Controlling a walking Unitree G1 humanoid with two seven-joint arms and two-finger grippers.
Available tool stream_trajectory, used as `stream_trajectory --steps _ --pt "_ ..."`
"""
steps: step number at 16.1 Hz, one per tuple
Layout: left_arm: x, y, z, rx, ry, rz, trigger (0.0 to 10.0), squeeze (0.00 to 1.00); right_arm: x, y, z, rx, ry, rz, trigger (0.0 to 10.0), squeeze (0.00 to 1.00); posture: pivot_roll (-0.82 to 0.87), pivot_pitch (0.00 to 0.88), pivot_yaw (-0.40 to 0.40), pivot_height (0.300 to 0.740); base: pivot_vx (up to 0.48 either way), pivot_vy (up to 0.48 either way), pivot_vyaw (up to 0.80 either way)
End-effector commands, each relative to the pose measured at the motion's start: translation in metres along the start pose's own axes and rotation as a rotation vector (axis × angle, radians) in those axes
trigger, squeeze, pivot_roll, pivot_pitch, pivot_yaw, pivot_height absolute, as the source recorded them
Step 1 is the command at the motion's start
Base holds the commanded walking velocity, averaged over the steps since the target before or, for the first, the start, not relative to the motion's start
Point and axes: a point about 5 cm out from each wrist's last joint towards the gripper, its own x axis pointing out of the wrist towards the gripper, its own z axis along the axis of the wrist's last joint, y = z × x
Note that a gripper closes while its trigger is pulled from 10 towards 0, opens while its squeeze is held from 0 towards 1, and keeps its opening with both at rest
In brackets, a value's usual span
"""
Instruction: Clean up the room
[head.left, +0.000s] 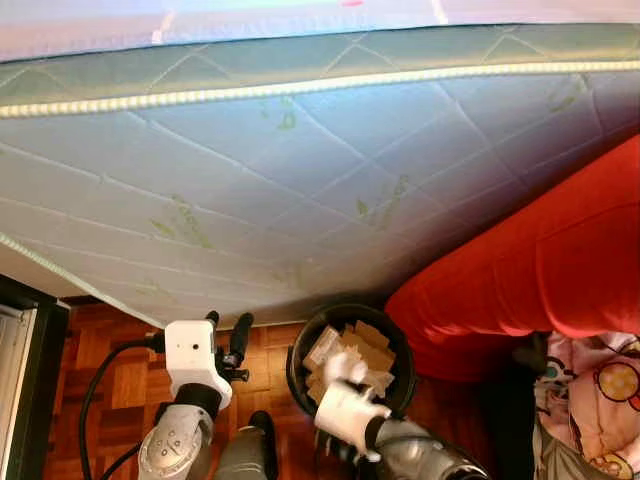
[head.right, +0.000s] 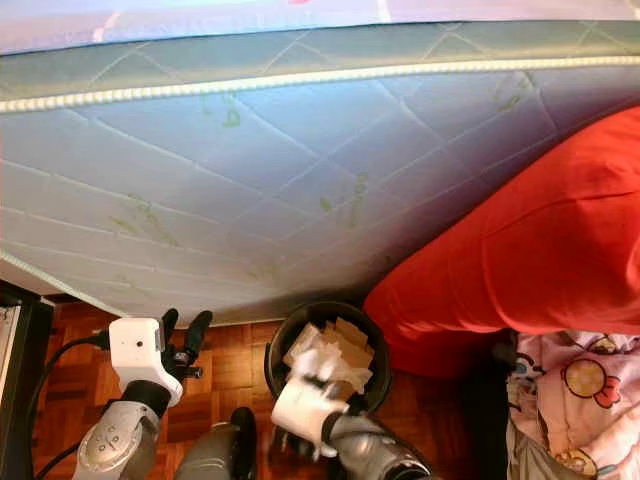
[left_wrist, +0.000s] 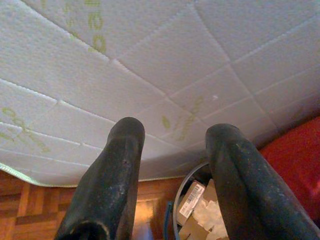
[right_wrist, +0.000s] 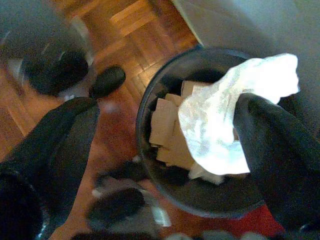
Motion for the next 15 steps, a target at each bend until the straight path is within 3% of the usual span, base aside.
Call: stream_trajectory --steps 1,2,3,6,7,11,12,13,14,15 --pt "-0.005 0.001 -0.003 0.005 0.019 0.013 10.0 0.0 -0.002 0.014 -0.008 -0.068 0.023 0.038 10.0 0.54 0.24 0.368 -0.063 0.74 0.0 0.0 0.0" --pt "-0.005 0.001 -0.003 0.004 0.019 0.014 10.0 0.0 -0.003 0.015 -0.01 -0.097 0.037 0.034 10.0 0.0 0.24 0.368 -0.063 0.74 0.0 0.0 0.0" --pt "-0.005 0.0 -0.003 0.004 0.019 0.014 10.0 0.0 -0.003 0.016 -0.014 -0.121 0.054 0.025 10.0 0.0 0.24 0.368 -0.063 0.74 0.0 0.0 0.0" --pt "-0.006 0.0 -0.003 0.005 0.02 0.017 10.0 0.0 -0.003 0.016 -0.015 -0.315 0.061 -0.018 10.0 0.0 0.24 0.366 -0.064 0.74 0.0 0.0 0.0" --pt "-0.006 0.001 -0.003 0.008 0.02 0.019 10.0 0.0 -0.003 0.012 -0.016 -0.408 0.08 -0.084 10.0 0.0 0.24 0.366 -0.063 0.74 0.0 0.0 0.0" --pt "-0.007 0.001 -0.004 0.009 0.024 0.02 10.0 0.0 -0.006 0.006 -0.022 -0.5 0.097 -0.118 10.0 0.0 0.24 0.372 -0.062 0.74 0.0 0.0 0.0" --pt "-0.007 0.001 -0.004 0.009 0.026 0.021 10.0 0.0 -0.007 0.007 -0.025 -0.494 0.106 -0.114 10.0 0.0 0.24 0.372 -0.063 0.74 0.0 0.0 0.0" --pt "-0.006 0.0 -0.005 0.008 0.027 0.02 10.0 0.0 -0.009 0.007 -0.03 -0.427 0.133 -0.12 10.0 0.0 0.24 0.372 -0.063 0.74 0.0 0.0 0.0" --pt "-0.006 0.0 -0.006 0.007 0.028 0.019 10.0 0.0 -0.012 0.008 -0.037 -0.21 0.179 -0.136 10.0 0.0 0.24 0.369 -0.063 0.74 0.0 0.0 0.0" --pt "-0.005 0.0 -0.006 0.007 0.03 0.018 10.0 0.0 -0.013 0.009 -0.041 -0.079 0.195 -0.15 10.0 0.0 0.24 0.369 -0.063 0.74 0.0 0.0 0.0"
